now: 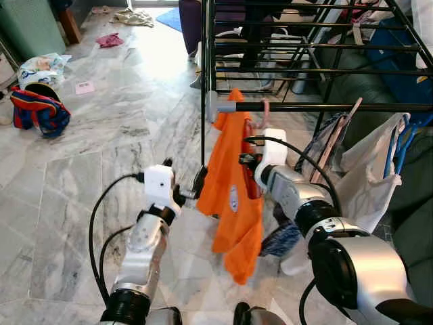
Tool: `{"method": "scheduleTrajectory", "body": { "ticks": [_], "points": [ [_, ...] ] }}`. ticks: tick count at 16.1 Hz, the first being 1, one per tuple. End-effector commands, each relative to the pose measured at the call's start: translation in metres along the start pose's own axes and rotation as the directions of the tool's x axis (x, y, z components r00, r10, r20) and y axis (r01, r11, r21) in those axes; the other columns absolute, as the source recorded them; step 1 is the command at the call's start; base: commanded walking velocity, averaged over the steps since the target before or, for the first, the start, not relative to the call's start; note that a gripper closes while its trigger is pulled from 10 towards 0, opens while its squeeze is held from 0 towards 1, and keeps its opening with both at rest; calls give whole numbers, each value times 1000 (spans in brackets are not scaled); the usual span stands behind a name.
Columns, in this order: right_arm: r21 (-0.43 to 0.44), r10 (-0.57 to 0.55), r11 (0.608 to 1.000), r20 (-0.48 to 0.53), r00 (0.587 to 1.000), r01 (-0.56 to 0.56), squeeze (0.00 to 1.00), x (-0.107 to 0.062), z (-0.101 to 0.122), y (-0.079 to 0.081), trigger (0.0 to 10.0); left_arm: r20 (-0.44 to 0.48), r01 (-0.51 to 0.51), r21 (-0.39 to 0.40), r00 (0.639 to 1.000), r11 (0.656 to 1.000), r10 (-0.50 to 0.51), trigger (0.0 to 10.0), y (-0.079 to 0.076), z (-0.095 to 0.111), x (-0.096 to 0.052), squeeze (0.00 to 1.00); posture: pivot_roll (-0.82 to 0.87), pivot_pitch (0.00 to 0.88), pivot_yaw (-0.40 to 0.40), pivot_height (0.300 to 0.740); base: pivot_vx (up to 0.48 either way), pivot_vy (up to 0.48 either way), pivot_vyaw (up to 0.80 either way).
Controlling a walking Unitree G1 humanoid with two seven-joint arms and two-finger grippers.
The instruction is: Hang hanger
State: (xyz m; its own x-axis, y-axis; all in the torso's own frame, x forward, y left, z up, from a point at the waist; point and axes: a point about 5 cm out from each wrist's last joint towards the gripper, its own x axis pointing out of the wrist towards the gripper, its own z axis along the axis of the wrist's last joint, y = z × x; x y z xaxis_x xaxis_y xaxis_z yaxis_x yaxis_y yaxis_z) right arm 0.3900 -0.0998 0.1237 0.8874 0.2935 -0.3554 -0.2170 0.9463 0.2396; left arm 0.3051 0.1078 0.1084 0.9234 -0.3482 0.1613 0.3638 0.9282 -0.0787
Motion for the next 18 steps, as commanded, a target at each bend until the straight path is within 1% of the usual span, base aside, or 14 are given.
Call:
{"method": "scheduleTrajectory", "body": {
  "ticks": [1, 2, 4, 7, 8, 9, 11, 13, 14, 15, 17, 18],
  "points": [
    [24, -10, 1000, 7, 1000, 10, 0, -1, -3, -5, 10000, 0, 57, -41, 998, 998, -57, 10000, -6, 3, -3, 0, 35, 161, -15, 740, 0, 0, 0],
    [25, -12, 1000, 3, 1000, 12, 0, -1, -5, -6, 10000, 3, 89, -55, 996, 994, -89, 10000, -8, 6, -4, 0, 37, 163, -15, 740, 0, 0, 0],
    [27, -16, 1000, -3, 1000, 16, 0, -2, -8, -7, 10000, -7, 120, -59, 993, 991, -121, 10000, -9, 6, -6, 0, 37, 165, -14, 740, 0, 0, 0],
    [34, -13, 999, -6, 1000, 13, 0, -2, -10, -7, 10000, -29, 133, -67, 990, 989, -135, 10000, -7, 5, -11, 0, 35, 167, -13, 740, 0, 0, 0],
    [37, -12, 999, -7, 1000, 12, 933, -2, -10, -7, 10000, -35, 137, -74, 990, 988, -139, 10000, -8, 5, -11, 0, 35, 167, -14, 740, 0, 0, 0],
    [42, -10, 999, -5, 1000, 10, 1000, -2, -11, -7, 10000, -37, 140, -81, 989, 987, -143, 10000, -9, 5, -11, 0, 35, 166, -15, 740, 0, 0, 0],
    [21, -16, 1000, 15, 1000, 16, 1000, -2, -9, -9, 10000, -38, 144, -89, 988, 986, -148, 10000, -12, 5, -11, 0, 36, 165, -18, 740, 0, 0, 0],
    [-27, -11, 1000, 51, 999, 12, 1000, -3, -4, -9, 10000, -40, 148, -93, 988, 985, -152, 10000, -12, 6, -12, 0, 37, 165, -18, 740, 0, 0, 0],
    [-64, -9, 998, 79, 997, 14, 1000, -3, 1, -10, 10000, -40, 146, -95, 988, 985, -151, 10000, -12, 6, -12, 0, 38, 165, -18, 740, 0, 0, 0],
    [-79, -10, 997, 93, 996, 17, 1000, -4, 4, -10, 10000, -40, 145, -95, 988, 985, -150, 10000, -11, 7, -12, 0, 38, 165, -18, 740, 0, 0, 0],
    [-132, -11, 991, 166, 986, 34, 1000, -6, 11, -13, 10000, -40, 139, -97, 989, 986, -144, 10000, -10, 7, -12, 0, 37, 164, -18, 740, 0, 0, 0],
    [-166, -5, 985, 200, 980, 39, 1000, -9, 9, -14, 10000, -41, 141, -99, 989, 985, -145, 10000, -11, 7, -12, 0, 35, 164, -17, 740, 0, 0, 0]
  ]
}}
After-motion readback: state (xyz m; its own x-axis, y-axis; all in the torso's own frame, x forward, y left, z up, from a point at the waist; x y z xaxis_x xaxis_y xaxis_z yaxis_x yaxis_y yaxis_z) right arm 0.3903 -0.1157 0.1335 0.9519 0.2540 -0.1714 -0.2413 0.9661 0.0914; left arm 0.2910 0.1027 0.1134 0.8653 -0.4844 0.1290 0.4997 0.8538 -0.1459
